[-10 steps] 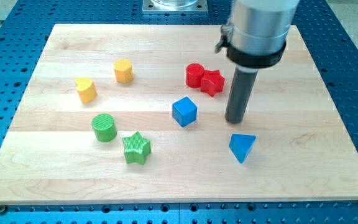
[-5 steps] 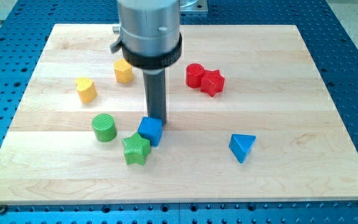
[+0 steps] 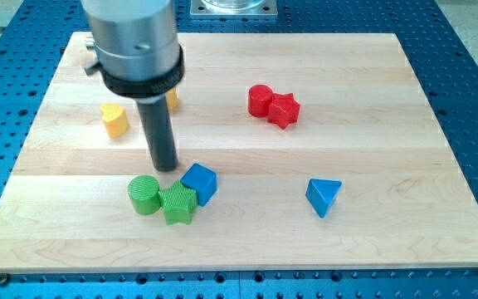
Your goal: Move the blue blocks and green circle towards the green star
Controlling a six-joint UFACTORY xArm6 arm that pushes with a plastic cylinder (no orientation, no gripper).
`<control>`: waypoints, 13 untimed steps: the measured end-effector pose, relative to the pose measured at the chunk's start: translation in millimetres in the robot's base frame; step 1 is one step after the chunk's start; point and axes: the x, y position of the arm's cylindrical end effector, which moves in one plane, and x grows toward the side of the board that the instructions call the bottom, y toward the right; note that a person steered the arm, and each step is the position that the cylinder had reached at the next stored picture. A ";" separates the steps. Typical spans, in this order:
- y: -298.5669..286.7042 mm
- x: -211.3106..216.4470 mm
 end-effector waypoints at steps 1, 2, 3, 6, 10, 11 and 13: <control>100.2 -5.6; 240.6 5.6; 284.4 61.3; 91.9 62.1; 167.8 129.8; 102.8 109.2; 150.0 99.1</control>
